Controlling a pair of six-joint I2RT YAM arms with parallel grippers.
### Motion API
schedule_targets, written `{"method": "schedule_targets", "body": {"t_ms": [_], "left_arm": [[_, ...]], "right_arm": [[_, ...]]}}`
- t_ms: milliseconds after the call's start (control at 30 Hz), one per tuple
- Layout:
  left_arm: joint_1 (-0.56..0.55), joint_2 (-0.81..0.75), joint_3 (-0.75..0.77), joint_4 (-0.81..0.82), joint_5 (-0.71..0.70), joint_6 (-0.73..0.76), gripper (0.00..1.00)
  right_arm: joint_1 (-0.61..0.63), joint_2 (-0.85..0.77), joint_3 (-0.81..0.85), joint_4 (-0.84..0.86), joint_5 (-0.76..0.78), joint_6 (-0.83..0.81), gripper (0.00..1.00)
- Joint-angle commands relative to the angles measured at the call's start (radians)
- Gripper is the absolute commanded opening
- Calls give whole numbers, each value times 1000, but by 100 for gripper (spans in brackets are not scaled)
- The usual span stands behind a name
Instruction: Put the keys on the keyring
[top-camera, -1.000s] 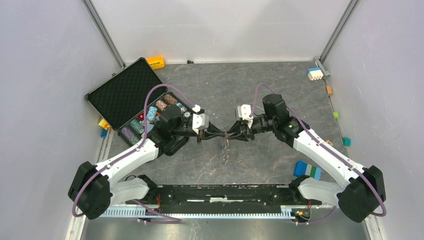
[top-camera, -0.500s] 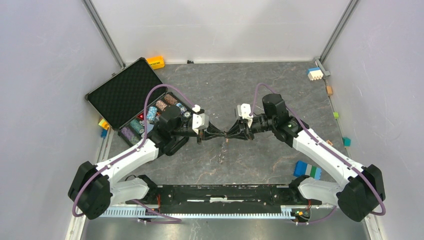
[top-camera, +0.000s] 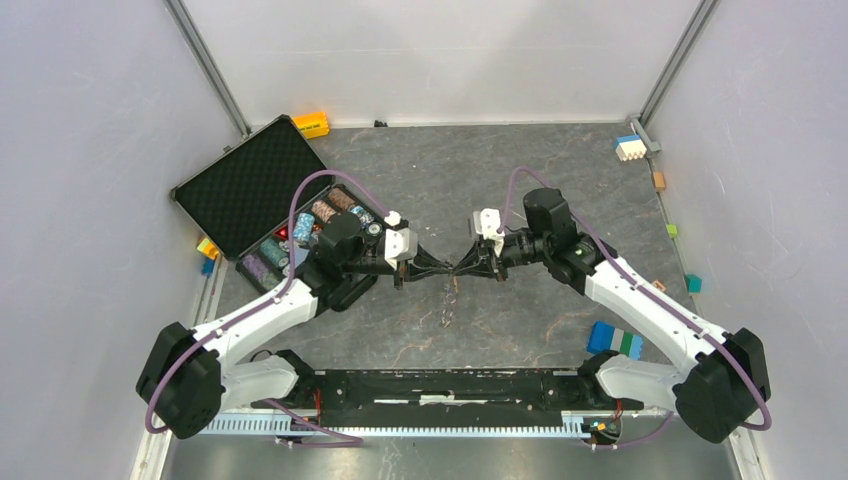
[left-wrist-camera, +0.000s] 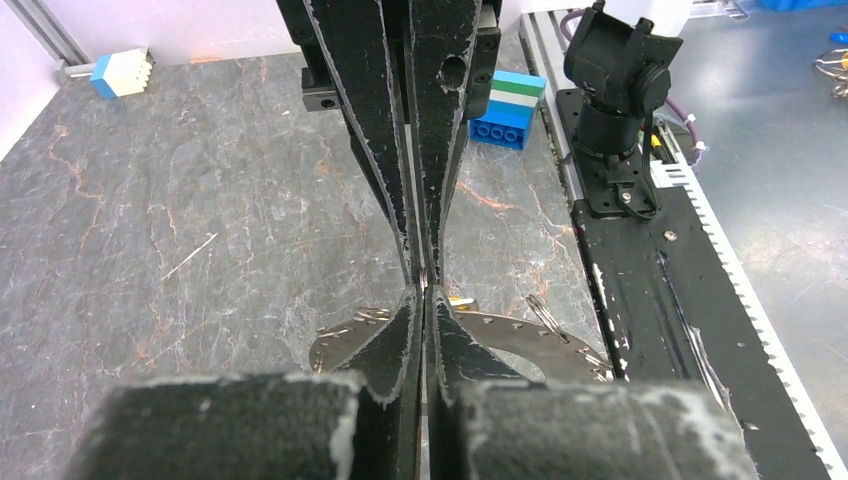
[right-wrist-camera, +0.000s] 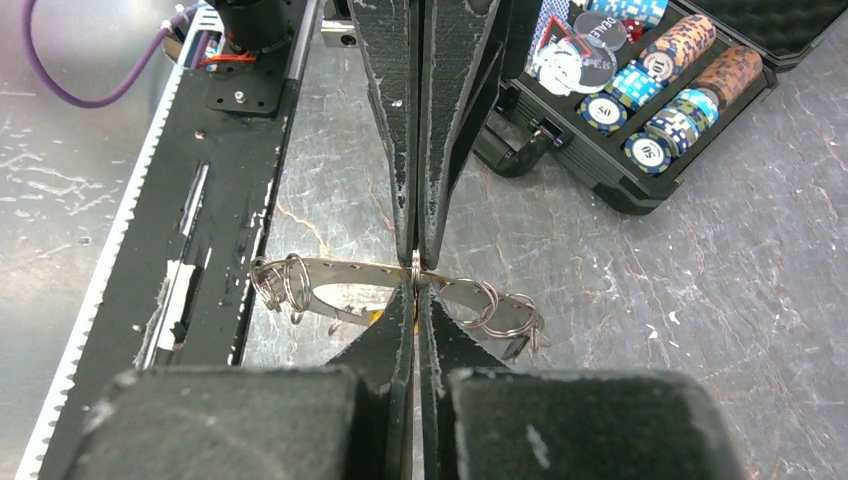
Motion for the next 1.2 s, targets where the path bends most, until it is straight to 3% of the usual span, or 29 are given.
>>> {"method": "schedule_targets", "body": {"t_ms": [0,267,467,633,1167], "left_arm": [[1,-12,8,1,23,68,5],[2,1,133,-317,-23,278,45],[2,26,172,-352,-56,307,60],[1,52,169,-293,-80,274,60],[0,90,95,-98,-39,158,35]], "right_arm": [[2,-18,39,-51,106,-67,0],[63,31,193,-283,318,-195,0],[105,58,248,-349,408,-207,0],[140,76,271,-364,462,-207,0],[177,94,284,-350,501,-183,0]]}}
